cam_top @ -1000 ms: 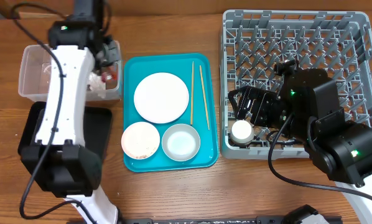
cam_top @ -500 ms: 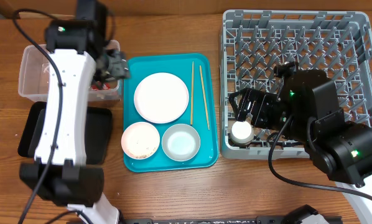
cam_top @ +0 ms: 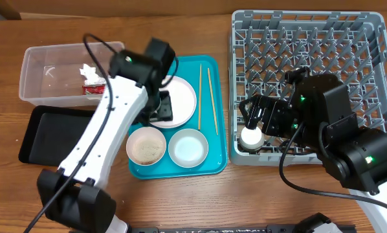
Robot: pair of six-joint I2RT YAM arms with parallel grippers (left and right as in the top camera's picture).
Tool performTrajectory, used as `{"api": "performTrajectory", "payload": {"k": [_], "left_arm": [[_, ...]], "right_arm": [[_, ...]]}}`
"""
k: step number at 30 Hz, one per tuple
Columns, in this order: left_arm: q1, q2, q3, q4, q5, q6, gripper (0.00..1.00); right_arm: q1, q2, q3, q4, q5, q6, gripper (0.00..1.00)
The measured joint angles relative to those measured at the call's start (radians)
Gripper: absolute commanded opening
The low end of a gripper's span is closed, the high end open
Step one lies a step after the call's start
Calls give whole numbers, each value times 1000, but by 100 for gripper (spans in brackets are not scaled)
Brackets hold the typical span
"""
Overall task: Sort waste into correct bins and load items into the dishwasher
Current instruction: 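Grasp the pink bowl of rice with the left gripper, then tip the pink bowl to pour rice onto the black tray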
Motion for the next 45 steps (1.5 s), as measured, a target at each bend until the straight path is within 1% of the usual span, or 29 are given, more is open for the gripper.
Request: {"api": "performTrajectory", "payload": {"k": [3,8,10,13,16,17,18,19,20,24,28,32,35,37,39,41,45], "left_arm": [[6,3,-184,156,31,-37,62],[8,5,-366,374,80,-65,57],[8,5,-402,422,87,-76,57],[8,5,-453,486,87,-100,54],[8,5,-497,537,76,-121,48],[8,5,-505,541,74,-125,41],[8,5,-510,542,74,-131,30],[8,5,-511,544,71,-135,21],[8,5,-511,549,69,-139,4],[7,4,-510,544,75,-154,4],[7,4,-478,483,75,-141,4],[9,-3,-374,365,90,-67,4],[24,-43,-301,322,125,9,4],[73,-109,-262,327,196,91,4],[166,-176,-248,335,313,172,4],[288,-220,-241,330,437,249,4],[554,-233,-256,327,673,410,4]], "right_arm": [[0,0,0,-1,0,0,100],[0,0,0,-1,0,0,100],[0,0,0,-2,2,0,100],[0,0,0,-1,1,0,100],[0,0,0,-1,0,0,100],[0,0,0,-1,1,0,100],[0,0,0,-2,1,0,100],[0,0,0,-2,1,0,100],[0,0,0,-2,0,0,100],[0,0,0,-2,1,0,100],[0,0,0,-2,1,0,100],[0,0,0,-1,0,0,100],[0,0,0,-2,1,0,100],[0,0,0,-2,1,0,100],[0,0,0,-1,1,1,100],[0,0,0,-2,1,0,100],[0,0,0,-2,6,0,100]]}}
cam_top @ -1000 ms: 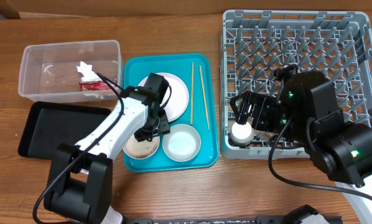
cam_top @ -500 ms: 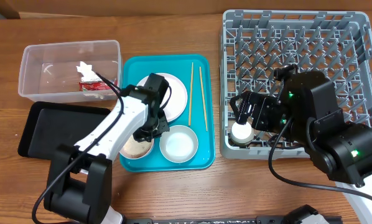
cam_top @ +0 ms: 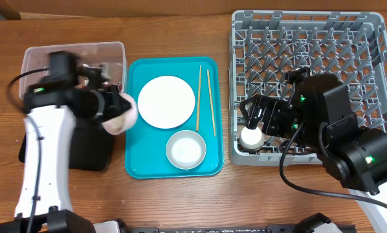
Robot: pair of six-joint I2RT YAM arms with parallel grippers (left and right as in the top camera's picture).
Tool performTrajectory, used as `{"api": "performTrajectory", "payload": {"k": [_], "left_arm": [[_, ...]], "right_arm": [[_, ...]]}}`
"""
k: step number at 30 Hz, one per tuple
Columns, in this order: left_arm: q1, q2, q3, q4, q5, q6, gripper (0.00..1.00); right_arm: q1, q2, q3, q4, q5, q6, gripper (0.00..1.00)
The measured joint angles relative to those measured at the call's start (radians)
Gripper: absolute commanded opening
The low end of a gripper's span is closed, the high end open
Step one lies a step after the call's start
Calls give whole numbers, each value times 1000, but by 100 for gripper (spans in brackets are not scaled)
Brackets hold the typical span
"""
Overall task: Sort waste into correct bins and load items into the dishwasher
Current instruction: 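Tip the pink bowl to pour rice onto the black tray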
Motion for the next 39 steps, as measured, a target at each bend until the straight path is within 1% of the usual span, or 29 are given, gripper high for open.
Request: {"api": "performTrajectory", "payload": {"k": [3,5,7,11,15,20,26,29,31,37,39], "left_arm": [[213,10,-85,52,248,163,4],[301,24,-151,101,370,224,4],[374,49,-209,114,459,275,4],[507,103,-293,111,594,370,4],[615,155,-319,112,686,450,4],[666,196,-319,111,742,497,4],[671,203,-322,107,790,534,4],[683,203,-326,137,820,545,4],[690,203,-326,109,838,556,4],[692,203,-328,73,840,586,4],[692,204,-329,104,840,596,4]], "right_arm": [[0,0,0,0,3,0,100],[0,0,0,0,6,0,100],[0,0,0,0,7,0,100],[0,0,0,0,9,0,100],[0,0,0,0,9,0,100],[0,0,0,0,9,0,100],[0,0,0,0,9,0,100],[0,0,0,0,9,0,100],[0,0,0,0,9,0,100],[0,0,0,0,9,0,100],[0,0,0,0,9,0,100]]}}
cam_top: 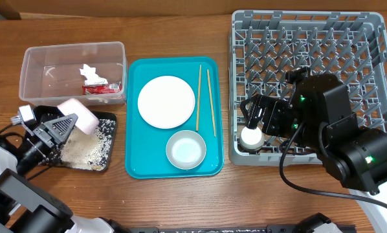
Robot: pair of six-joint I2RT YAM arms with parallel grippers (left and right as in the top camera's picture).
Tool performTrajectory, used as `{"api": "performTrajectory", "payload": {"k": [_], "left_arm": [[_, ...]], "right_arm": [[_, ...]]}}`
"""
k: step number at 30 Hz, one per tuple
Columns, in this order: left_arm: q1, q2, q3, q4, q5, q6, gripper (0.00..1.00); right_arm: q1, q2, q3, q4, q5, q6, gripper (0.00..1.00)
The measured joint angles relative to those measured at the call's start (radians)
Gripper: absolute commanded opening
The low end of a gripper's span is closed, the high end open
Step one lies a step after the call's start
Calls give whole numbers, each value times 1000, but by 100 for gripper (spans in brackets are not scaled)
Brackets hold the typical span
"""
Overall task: Sort waste into correct bins and load items into the dishwasher
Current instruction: 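Tip the pink bowl to pour rice onto the black tray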
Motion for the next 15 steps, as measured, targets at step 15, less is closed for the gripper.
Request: {"api": "performTrajectory", "payload": {"k": [15], "left_arm": [[-85,12,5,-1,-63,-220,4]], "right_arm": [[0,0,0,-2,0,0,100]]}}
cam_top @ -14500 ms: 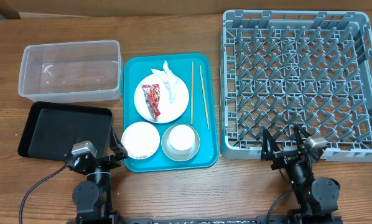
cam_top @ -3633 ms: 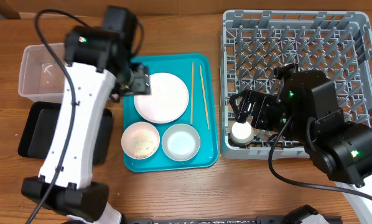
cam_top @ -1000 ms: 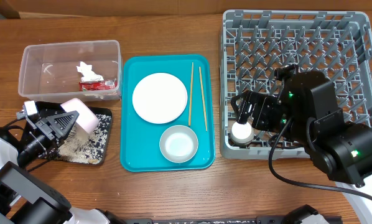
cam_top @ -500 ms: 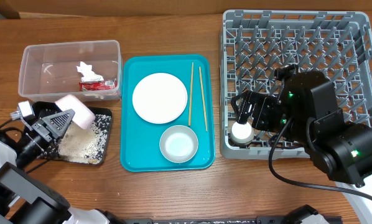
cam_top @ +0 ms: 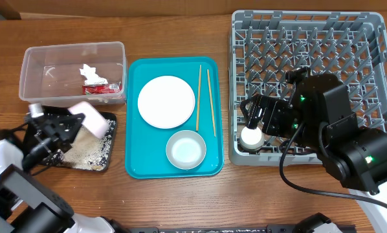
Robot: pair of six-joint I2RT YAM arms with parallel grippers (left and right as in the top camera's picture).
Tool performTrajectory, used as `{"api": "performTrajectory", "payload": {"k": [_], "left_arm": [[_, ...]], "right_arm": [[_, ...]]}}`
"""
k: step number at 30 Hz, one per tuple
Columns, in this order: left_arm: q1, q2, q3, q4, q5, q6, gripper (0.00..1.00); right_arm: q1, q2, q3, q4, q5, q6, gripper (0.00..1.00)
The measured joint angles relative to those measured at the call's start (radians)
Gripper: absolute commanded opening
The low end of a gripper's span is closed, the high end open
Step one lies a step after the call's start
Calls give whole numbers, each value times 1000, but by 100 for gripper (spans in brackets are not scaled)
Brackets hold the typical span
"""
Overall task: Sort waste into correct bins and load items into the dishwasher
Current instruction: 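Tip the pink bowl to pour rice onto the black tray, then set the empty pink bowl back on the teal tray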
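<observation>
My left gripper (cam_top: 69,124) is shut on a pinkish-white bowl (cam_top: 91,119), held tipped on its side over the black tray (cam_top: 43,115). Spilled rice (cam_top: 85,154) lies on that tray. On the teal tray (cam_top: 136,165) lie a white plate (cam_top: 166,101), a light blue bowl (cam_top: 186,148) and two chopsticks (cam_top: 199,97). My right gripper (cam_top: 253,118) stands open just above a white cup (cam_top: 250,136) in the front left corner of the grey dish rack (cam_top: 310,26).
A clear plastic bin (cam_top: 35,58) at the back left holds a crumpled white wrapper and a red packet (cam_top: 98,87). The rack fills the right half of the table. Bare wood runs along the front edge.
The left gripper and the tipped bowl have shifted slightly right over the black tray. The rice still lies on the tray. The right arm has not moved.
First the left gripper was at the teal tray, where a rice-filled bowl stood beside the blue one. Then it held that bowl at the left by the bin. Then the bowl was tipped over the black tray with rice spilled there, as now.
</observation>
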Motion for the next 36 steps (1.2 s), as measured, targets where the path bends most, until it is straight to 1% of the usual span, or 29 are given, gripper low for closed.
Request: {"api": "performTrajectory", "payload": {"k": [2,3,6,9,10,12,13,14,17,18,21,23,24,25,26,29,30,31,34,36], "left_arm": [[-68,-10,6,-38,-53,-9,4],[-155,-35,18,-59,-109,-30,4],[-341,-100,55,-64,-281,-112,4],[-558,-163,81,-51,-527,-233,4],[-657,-176,86,-50,-652,-293,4],[-785,-177,87,-53,-812,-374,4],[-858,-175,87,-55,-946,-437,4],[-929,-174,87,-55,-1028,-479,4],[-1080,-174,87,-50,-1203,-576,7],[-1119,-173,87,-48,-1249,-606,11],[-1202,-169,87,-45,-1357,-689,18],[-1228,-167,87,-44,-1400,-721,24],[-1234,-166,87,-44,-1413,-734,30],[-1239,-165,87,-45,-1423,-745,38],[-1240,-164,87,-44,-1432,-755,44],[-1240,-163,91,-68,-1451,-772,78],[-1240,-162,96,-82,-1454,-774,87],[-1240,-159,114,-110,-1456,-770,100],[-1240,-152,210,-180,-1462,-757,100],[-1239,-150,320,-225,-1464,-732,100]], "right_arm": [[0,0,0,0,0,0,100],[0,0,0,0,0,0,100],[0,0,0,0,0,-1,100],[0,0,0,0,0,0,100],[0,0,0,0,0,0,100],[0,0,0,-1,0,0,100],[0,0,0,0,-1,0,100],[0,0,0,-1,-1,0,100],[0,0,0,-1,-1,0,100],[0,0,0,-1,-1,0,100],[0,0,0,-2,0,0,100],[0,0,0,-3,0,0,100],[0,0,0,-2,0,0,100],[0,0,0,-2,-1,0,100],[0,0,0,-2,0,0,100],[0,0,0,-2,0,0,100],[0,0,0,-2,0,0,100],[0,0,0,-3,0,0,100],[0,0,0,-3,0,0,100],[0,0,0,-2,0,0,100]]}}
